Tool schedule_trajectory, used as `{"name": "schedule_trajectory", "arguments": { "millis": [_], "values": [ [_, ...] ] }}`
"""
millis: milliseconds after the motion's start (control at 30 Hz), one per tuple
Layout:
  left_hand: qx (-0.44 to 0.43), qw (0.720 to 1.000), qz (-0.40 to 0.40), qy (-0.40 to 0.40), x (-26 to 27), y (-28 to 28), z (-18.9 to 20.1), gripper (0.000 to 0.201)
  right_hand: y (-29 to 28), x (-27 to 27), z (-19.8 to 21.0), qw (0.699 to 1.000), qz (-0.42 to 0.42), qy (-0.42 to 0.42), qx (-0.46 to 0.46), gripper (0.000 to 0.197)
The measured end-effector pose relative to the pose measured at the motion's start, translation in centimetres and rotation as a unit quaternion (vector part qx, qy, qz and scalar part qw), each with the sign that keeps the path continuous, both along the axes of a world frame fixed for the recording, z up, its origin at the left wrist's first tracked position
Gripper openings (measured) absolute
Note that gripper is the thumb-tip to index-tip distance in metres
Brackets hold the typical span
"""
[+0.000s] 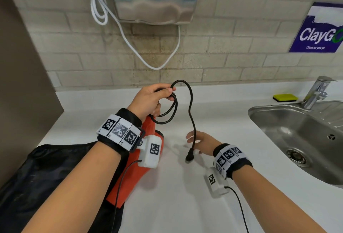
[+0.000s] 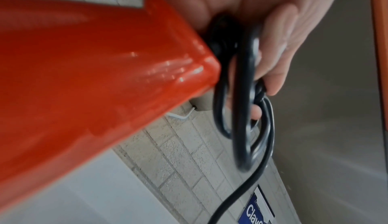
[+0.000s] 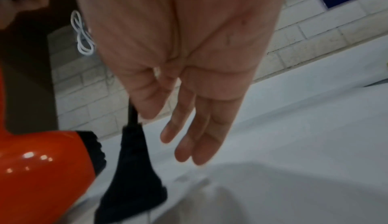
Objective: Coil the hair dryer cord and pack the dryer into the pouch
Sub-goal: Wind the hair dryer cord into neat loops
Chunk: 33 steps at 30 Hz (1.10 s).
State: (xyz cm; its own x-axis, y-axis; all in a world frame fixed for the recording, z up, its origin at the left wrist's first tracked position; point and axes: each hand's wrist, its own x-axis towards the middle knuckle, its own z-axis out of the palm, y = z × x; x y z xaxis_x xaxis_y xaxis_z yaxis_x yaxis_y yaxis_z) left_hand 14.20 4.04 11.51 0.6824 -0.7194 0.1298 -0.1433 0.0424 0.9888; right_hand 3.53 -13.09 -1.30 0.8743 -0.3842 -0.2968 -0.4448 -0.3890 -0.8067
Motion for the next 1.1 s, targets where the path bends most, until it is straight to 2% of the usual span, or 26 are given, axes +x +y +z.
{"name": "schedule_trajectory", "arguments": {
  "millis": [67,200,300,400,467,533,600,633,700,767,833,900,933,1033,1100],
  "values": [
    [-0.001,1.0,0.0,0.002,0.0,0.0,0.0,0.015,0.5,-0.1,0.4,0.997,0.059,0.022,0.035,0.039],
    [0.0,1.0,0.002,0.001,0.0,-0.1,0.0,0.014,1.3,-0.1,-0.4,0.991,0.127,0.033,-0.002,0.031],
    [-0.001,1.0,0.007,0.002,0.0,-0.1,-0.1,0.014,1.6,-0.1,-0.6,0.996,0.087,-0.015,-0.008,0.035],
    [-0.004,1.0,0.014,0.006,0.1,-0.1,-0.1,0.013,1.6,0.4,1.1,0.986,-0.02,-0.162,0.028,0.035],
    [-0.002,1.0,0.017,0.002,0.2,-0.1,-0.1,0.014,2.0,0.7,3.2,0.951,-0.092,-0.29,0.055,0.034],
    [-0.001,1.0,0.019,0.0,0.2,-0.3,-0.2,0.015,2.6,0.7,5.6,0.895,-0.132,-0.419,0.08,0.031],
    [-0.005,1.0,0.022,-0.003,0.2,-0.5,-0.3,0.014,3.6,0.3,7.8,0.839,-0.119,-0.517,0.121,0.019],
    [-0.007,1.0,0.024,-0.004,0.2,-0.5,-0.3,0.014,4.2,0.1,8.7,0.825,-0.099,-0.539,0.138,0.013],
    [-0.01,1.0,0.026,-0.009,0.2,-0.7,-0.4,0.014,5.3,0.0,9.6,0.827,-0.061,-0.541,0.138,0.01],
    [-0.008,1.0,0.026,-0.013,0.1,-0.7,-0.3,0.014,6.1,0.2,9.5,0.848,-0.039,-0.522,0.087,0.012],
    [-0.007,1.0,0.02,-0.014,0.0,-0.7,-0.3,0.014,6.5,0.5,9.0,0.863,-0.038,-0.502,-0.031,0.012],
    [-0.004,1.0,0.002,-0.013,-0.2,-0.7,-0.4,0.014,6.7,1.0,8.3,0.863,-0.058,-0.482,-0.143,0.012],
    [-0.001,1.0,-0.009,-0.01,-0.3,-0.7,-0.4,0.013,6.8,1.3,8.2,0.859,-0.08,-0.478,-0.166,0.019],
    [0.009,0.999,-0.047,-0.001,-0.9,-1.0,-0.5,0.011,7.5,2.3,8.3,0.862,-0.122,-0.477,-0.121,0.044],
    [0.011,0.997,-0.073,-0.004,-1.3,-1.0,-0.7,0.009,7.7,2.9,8.5,0.878,-0.12,-0.456,-0.086,0.041]
  ]
}}
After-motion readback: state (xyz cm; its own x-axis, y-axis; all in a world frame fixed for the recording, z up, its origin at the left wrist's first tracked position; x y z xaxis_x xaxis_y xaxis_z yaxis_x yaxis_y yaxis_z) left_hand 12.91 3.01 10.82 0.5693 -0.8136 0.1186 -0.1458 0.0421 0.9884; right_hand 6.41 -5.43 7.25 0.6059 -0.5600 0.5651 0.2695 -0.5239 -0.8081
